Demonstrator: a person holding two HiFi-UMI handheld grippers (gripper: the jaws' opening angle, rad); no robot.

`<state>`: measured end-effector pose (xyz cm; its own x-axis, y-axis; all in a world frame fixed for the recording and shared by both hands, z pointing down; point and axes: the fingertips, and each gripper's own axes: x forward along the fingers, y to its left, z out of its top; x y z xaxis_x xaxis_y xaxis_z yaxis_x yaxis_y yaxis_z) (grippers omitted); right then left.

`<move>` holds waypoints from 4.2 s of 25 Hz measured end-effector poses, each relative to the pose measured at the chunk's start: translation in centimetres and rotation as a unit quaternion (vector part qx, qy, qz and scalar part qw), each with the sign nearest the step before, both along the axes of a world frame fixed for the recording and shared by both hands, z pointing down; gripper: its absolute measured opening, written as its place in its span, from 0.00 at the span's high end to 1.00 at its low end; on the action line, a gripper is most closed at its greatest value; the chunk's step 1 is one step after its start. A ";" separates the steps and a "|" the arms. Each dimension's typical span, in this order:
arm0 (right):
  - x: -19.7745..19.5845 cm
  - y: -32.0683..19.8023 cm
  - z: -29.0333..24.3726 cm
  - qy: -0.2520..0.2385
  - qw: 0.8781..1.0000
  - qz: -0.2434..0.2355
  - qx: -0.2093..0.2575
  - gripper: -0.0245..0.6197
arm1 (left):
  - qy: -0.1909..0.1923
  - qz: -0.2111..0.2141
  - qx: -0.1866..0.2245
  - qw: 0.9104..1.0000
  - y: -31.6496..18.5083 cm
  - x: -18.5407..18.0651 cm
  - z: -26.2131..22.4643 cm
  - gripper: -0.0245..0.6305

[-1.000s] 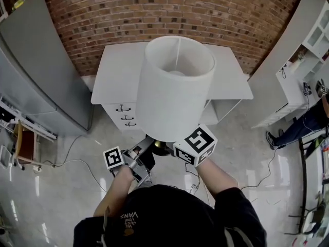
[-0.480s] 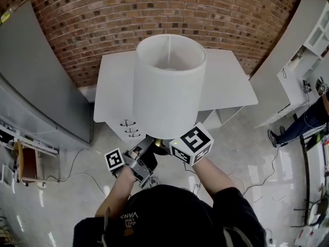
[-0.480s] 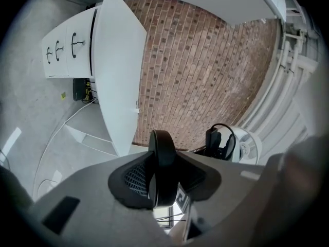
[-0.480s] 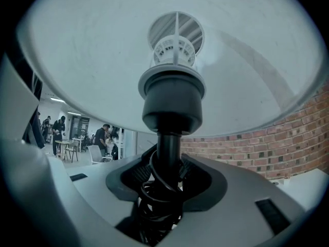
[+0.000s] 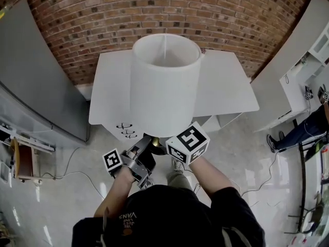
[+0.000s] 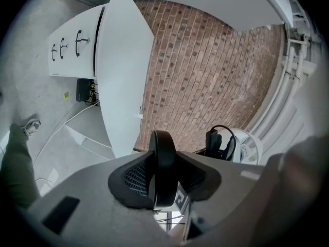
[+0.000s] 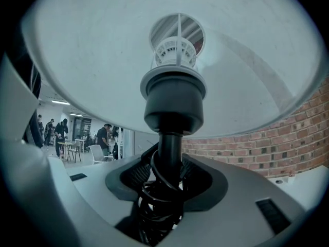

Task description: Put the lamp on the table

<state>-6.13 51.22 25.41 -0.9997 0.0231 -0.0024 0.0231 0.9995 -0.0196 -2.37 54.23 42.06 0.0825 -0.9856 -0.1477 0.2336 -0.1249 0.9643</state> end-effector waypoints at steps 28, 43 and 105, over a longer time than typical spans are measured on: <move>-5.7 -20.4 2.1 0.015 0.988 -0.152 0.009 0.67 | 0.029 -0.181 -0.013 0.983 -22.0 -4.7 2.1 0.78; -17.6 -26.1 3.7 0.027 0.991 -0.131 0.031 0.55 | 0.029 -0.172 -0.008 0.985 -28.4 -17.3 3.1 0.78; -39.7 -49.2 19.3 -0.006 0.994 0.109 0.021 0.71 | -0.486 -0.011 -0.186 0.854 -36.4 -35.2 16.3 0.93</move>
